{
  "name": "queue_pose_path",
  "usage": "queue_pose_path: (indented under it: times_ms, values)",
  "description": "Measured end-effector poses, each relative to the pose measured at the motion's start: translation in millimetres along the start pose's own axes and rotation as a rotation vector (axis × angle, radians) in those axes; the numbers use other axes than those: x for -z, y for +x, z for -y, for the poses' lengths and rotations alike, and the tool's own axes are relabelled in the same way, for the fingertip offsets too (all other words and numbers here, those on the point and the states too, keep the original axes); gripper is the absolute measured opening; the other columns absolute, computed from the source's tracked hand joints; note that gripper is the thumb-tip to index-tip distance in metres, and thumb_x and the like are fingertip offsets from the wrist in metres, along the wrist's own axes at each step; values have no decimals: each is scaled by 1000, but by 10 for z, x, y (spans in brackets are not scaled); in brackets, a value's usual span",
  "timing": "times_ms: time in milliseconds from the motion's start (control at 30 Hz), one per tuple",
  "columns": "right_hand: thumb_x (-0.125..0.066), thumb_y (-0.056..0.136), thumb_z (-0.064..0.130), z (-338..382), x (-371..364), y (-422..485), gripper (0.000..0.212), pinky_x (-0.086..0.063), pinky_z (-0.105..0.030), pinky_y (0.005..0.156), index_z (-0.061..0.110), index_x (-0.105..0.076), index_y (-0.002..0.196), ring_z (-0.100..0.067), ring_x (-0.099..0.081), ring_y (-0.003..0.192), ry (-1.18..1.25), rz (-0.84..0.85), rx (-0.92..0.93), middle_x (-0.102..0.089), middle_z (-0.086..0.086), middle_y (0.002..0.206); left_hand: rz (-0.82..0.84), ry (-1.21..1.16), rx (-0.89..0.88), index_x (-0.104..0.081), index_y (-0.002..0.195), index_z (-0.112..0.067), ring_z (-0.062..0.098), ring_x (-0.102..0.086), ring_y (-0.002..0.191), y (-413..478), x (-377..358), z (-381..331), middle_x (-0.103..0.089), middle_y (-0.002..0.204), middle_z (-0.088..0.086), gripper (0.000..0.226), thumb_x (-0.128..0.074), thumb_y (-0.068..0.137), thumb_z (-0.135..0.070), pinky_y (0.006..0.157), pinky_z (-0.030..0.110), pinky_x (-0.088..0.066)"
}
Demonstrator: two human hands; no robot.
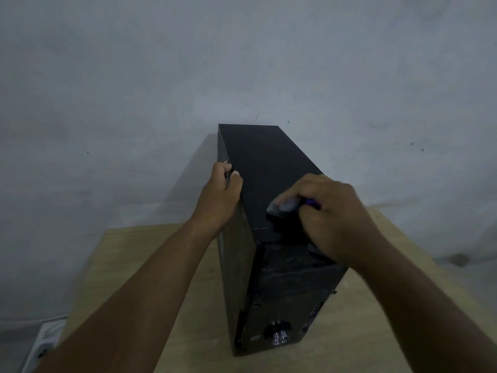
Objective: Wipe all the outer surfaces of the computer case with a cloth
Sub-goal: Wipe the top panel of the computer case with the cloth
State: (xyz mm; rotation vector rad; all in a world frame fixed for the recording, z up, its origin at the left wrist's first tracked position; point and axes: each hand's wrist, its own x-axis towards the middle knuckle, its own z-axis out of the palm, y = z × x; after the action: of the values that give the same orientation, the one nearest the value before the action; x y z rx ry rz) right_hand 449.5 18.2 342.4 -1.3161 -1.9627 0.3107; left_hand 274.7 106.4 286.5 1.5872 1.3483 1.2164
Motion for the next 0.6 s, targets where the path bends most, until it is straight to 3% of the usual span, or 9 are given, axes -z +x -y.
queue_pose_path:
  times_ms: [67, 133, 233, 367, 500, 600]
  values:
    - [-52, 76, -9, 116, -221, 3, 37, -52, -29, 82, 21, -73, 81, -11, -56, 91, -168, -77, -21, -67, 10, 89, -7, -5, -10, -41, 134, -14, 22, -54, 108, 0, -10, 2, -56, 128, 8, 32, -35, 108, -32, 87, 34, -43]
    - [-47, 75, 1, 207, -371, -50, 32, -51, -33, 79, 16, -74, 85, -15, -52, 92, -241, -117, 48, -66, 5, 90, -4, -9, -18, -40, 137, -13, 25, -54, 117, -2, -4, 24, -54, 133, 9, 35, -35, 108, -33, 99, 41, -47]
    - [-48, 77, 4, 175, -312, -143, 32, -48, -24, 80, 16, -74, 90, -8, -51, 93, -144, -62, 155, -65, 9, 94, 0, -20, -14, -39, 139, -13, 26, -52, 125, -7, -8, 41, -51, 141, 8, 37, -36, 108, -34, 107, 49, -43]
    - [-58, 76, -2, 18, -84, -322, 30, -48, -22, 86, 16, -75, 92, -4, -57, 100, -43, -43, 266, -66, 13, 100, -4, -25, -5, -38, 141, -17, 22, -51, 124, 1, -23, 40, -51, 140, 3, 38, -35, 108, -35, 107, 44, -43]
    - [-49, 79, 6, -120, 36, -374, 31, -44, -10, 81, 27, -70, 88, -1, -57, 96, -84, -198, 187, -61, 27, 95, 10, -33, 5, -37, 143, -19, 22, -51, 126, 4, -21, 39, -49, 144, 2, 41, -34, 108, -38, 109, 46, -42]
    - [-45, 74, 1, -148, -86, -314, 37, -39, -7, 76, 23, -72, 84, -7, -53, 88, -207, -365, 7, -62, 17, 86, 0, -47, 16, -37, 144, -19, 21, -52, 125, 7, -29, 34, -49, 143, 1, 41, -33, 108, -37, 108, 42, -43]
